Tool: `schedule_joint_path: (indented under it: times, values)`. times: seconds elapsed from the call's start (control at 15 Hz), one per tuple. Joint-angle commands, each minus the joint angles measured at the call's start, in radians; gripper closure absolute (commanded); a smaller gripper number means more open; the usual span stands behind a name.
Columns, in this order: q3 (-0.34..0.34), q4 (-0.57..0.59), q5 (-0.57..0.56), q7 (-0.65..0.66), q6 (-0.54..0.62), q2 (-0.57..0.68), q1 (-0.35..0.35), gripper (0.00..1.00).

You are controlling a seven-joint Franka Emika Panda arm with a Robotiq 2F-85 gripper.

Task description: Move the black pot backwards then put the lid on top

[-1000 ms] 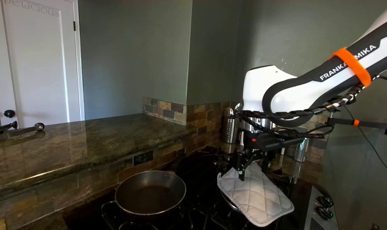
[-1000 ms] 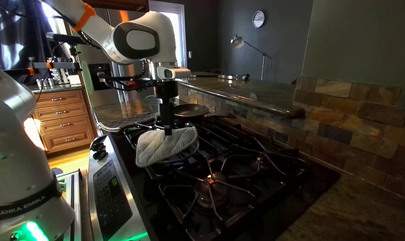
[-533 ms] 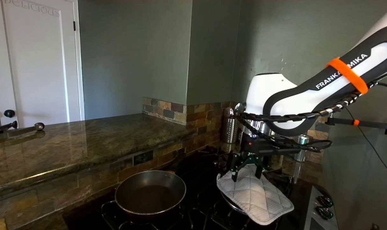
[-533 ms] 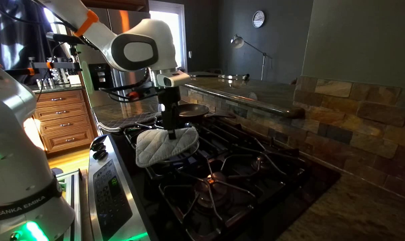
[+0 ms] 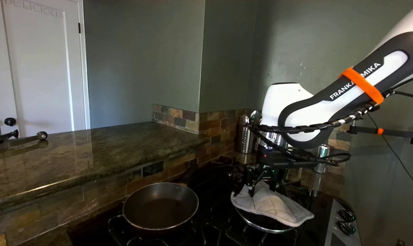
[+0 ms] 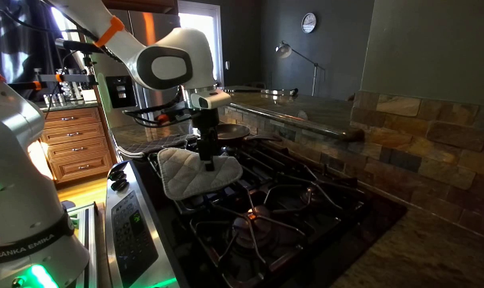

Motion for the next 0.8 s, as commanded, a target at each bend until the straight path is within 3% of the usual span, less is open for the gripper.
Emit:
schedule_joint_path:
  times: [0.0,0.73]
  values:
    - [0.010,0.001,-0.001,0.024,0.012,0.019,-0.010,0.00]
    - [0.015,-0.006,0.019,0.010,-0.127,-0.086,0.013,0.00]
